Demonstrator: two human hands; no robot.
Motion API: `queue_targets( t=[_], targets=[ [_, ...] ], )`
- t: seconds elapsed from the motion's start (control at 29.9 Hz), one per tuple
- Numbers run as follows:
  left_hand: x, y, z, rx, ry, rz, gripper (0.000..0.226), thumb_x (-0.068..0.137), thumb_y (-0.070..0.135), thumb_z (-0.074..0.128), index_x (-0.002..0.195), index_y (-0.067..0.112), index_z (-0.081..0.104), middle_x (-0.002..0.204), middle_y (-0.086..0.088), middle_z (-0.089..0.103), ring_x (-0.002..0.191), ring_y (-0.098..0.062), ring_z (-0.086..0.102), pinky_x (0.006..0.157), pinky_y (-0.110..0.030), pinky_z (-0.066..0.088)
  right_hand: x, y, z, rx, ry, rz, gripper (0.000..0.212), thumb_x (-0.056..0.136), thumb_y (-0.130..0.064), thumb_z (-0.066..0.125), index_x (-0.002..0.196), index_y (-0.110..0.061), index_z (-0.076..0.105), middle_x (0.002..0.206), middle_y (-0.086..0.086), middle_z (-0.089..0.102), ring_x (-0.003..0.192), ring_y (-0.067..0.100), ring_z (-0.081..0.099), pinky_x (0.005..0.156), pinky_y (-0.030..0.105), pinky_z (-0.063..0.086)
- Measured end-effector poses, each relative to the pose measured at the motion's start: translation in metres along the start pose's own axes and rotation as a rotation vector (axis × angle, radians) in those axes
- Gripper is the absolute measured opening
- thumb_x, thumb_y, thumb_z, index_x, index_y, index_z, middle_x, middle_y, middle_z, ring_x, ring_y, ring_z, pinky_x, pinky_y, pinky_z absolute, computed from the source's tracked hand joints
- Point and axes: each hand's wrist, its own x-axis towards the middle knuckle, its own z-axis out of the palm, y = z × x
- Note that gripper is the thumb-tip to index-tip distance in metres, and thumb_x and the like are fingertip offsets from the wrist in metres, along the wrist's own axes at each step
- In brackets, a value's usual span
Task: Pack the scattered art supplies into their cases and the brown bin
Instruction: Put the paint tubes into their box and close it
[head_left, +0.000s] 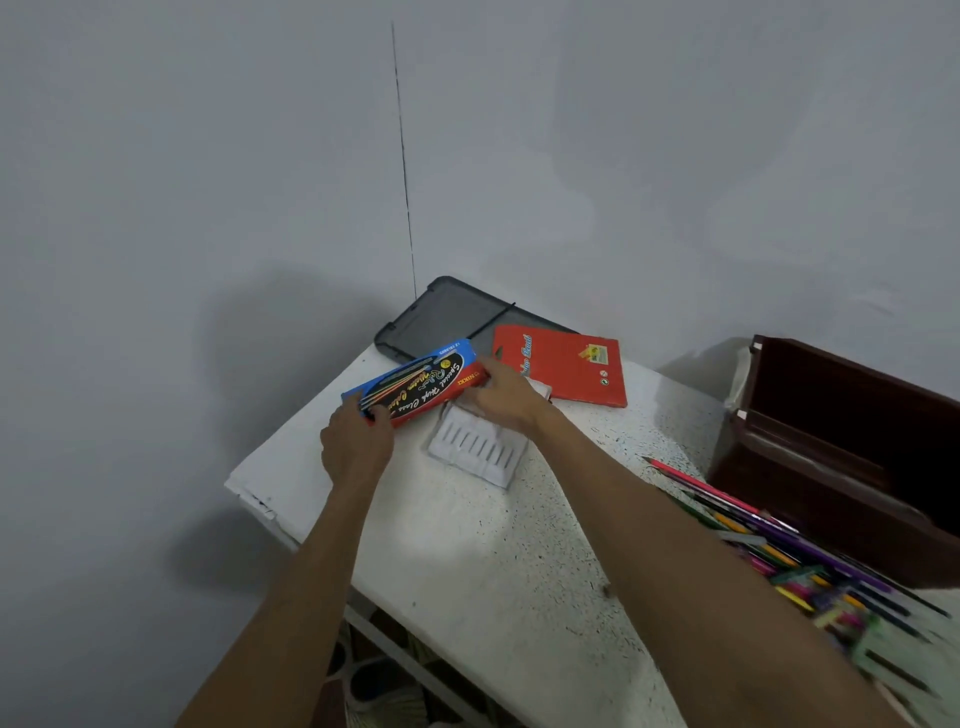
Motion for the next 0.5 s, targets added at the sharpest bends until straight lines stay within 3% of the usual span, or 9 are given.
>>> queue_targets(
  t=[0.07, 0.13, 0.23, 0.33, 0.5],
  targets=[
    [-0.002, 0.002, 0.000, -0.040, 0.023, -0.009, 0.035, 0.098, 0.030, 0.049, 0.130, 0.015, 0.050, 0.122, -0.013, 0.060, 0.110, -0.029, 0.058, 0.084, -0.042, 0.051, -0.002, -0.001, 0.000, 0.163, 0.092, 0.000, 0.029, 0.089, -0.017, 0.064, 0.116, -0.010, 0.063, 0.109, 0.008, 0.067, 0.092, 0.017, 0.059, 0.084, 0.027, 0.046],
    [-0.006, 0.005, -0.001, -0.099, 0.059, 0.003, 0.035, 0.098, 0.031, 0.052, 0.129, 0.015, 0.050, 0.123, -0.013, 0.056, 0.112, -0.026, 0.058, 0.084, -0.040, 0.053, -0.004, -0.001, -0.001, 0.270, 0.196, 0.006, 0.023, 0.089, -0.014, 0.060, 0.112, -0.010, 0.065, 0.108, 0.010, 0.067, 0.091, 0.019, 0.058, 0.085, 0.036, 0.048],
    [-0.012, 0.014, -0.001, -0.185, 0.104, 0.048, 0.036, 0.098, 0.031, 0.054, 0.130, 0.015, 0.050, 0.125, -0.013, 0.054, 0.111, -0.024, 0.058, 0.082, -0.037, 0.054, -0.008, 0.003, -0.005, 0.280, 0.329, -0.003, 0.017, 0.091, -0.016, 0.055, 0.102, -0.009, 0.066, 0.099, 0.013, 0.069, 0.087, 0.022, 0.063, 0.085, 0.047, 0.052],
    [-0.022, 0.028, 0.003, -0.255, 0.103, 0.077, 0.034, 0.098, 0.026, 0.054, 0.131, 0.016, 0.050, 0.125, -0.012, 0.053, 0.109, -0.022, 0.059, 0.081, -0.037, 0.056, -0.024, 0.012, -0.017, 0.291, 0.438, 0.058, 0.019, 0.092, -0.018, 0.054, 0.097, -0.005, 0.067, 0.092, 0.014, 0.071, 0.084, 0.029, 0.068, 0.077, 0.049, 0.054],
    [-0.048, 0.046, 0.023, -0.315, -0.019, 0.105, 0.039, 0.100, 0.027, 0.051, 0.137, 0.015, 0.049, 0.129, -0.009, 0.051, 0.101, -0.013, 0.056, 0.076, -0.029, 0.053, -0.072, 0.050, -0.045, 0.351, 0.543, 0.251, 0.019, 0.098, -0.019, 0.052, 0.089, -0.010, 0.067, 0.081, 0.000, 0.070, 0.071, 0.012, 0.066, 0.068, 0.032, 0.055]
  ],
)
